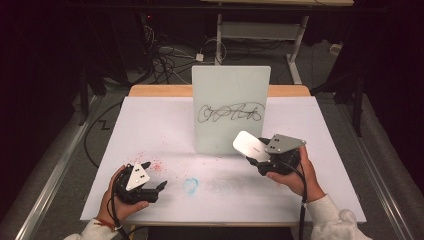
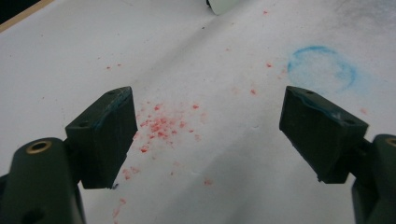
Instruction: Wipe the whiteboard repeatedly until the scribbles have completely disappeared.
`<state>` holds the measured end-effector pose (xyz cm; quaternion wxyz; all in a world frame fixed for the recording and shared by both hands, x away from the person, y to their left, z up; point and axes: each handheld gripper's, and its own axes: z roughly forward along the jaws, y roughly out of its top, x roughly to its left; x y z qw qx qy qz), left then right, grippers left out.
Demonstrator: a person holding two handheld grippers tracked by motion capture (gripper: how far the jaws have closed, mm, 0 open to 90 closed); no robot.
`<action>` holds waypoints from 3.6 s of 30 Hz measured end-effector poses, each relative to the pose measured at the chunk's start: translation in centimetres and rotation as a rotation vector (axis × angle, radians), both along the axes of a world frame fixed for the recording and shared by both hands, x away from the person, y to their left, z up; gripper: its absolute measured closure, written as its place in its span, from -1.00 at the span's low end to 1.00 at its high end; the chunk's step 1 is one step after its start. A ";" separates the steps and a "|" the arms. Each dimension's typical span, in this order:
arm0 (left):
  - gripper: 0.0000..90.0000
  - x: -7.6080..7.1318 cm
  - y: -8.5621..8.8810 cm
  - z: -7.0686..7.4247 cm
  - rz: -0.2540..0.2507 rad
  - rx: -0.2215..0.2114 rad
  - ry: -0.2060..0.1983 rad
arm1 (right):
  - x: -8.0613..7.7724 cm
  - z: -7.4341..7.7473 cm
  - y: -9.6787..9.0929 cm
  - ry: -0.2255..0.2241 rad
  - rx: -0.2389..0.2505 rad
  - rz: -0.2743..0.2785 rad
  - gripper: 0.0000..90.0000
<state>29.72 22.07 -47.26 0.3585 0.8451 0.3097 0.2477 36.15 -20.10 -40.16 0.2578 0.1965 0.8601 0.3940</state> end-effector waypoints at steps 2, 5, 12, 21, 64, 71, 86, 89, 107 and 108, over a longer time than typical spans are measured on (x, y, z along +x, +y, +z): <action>-0.59 0.0 -0.1 0.0 -0.006 0.002 0.000 | 0.0 0.1 -0.1 -0.008 0.008 -0.015 -0.31; -0.59 -0.1 -0.2 0.0 -0.012 0.008 -0.002 | 0.1 0.2 -0.4 -0.025 0.011 -0.043 -0.31; -0.59 -0.2 -0.1 0.0 -0.007 0.009 -0.001 | 0.8 0.7 -0.5 -0.169 -0.006 -0.201 -0.31; -0.59 -0.2 -0.3 -0.1 -0.008 0.015 0.004 | 1.9 1.0 0.0 -0.303 -0.004 -0.289 -0.31; -0.59 -0.4 0.1 0.0 -0.009 0.024 -0.011 | 3.1 -3.9 3.7 -0.374 -0.074 -0.373 -0.31; -0.59 -0.4 0.2 -0.1 -0.002 0.013 0.004 | 4.1 -1.0 3.0 -0.447 -0.025 -0.487 -0.31; -0.59 -0.5 0.3 0.1 -0.003 0.009 -0.002 | 3.5 -2.7 4.4 -0.394 -0.040 -0.458 -0.31; -0.59 -0.5 0.3 0.1 -0.010 0.015 -0.014 | 3.2 -3.6 5.5 -0.382 -0.068 -0.423 -0.31; -0.59 -0.5 0.5 0.2 -0.006 0.014 -0.016 | 4.7 0.5 2.5 -0.421 0.050 -0.578 -0.31; -0.59 -0.6 0.5 0.1 -0.003 0.010 -0.005 | 4.6 0.4 2.6 -0.422 0.046 -0.577 -0.31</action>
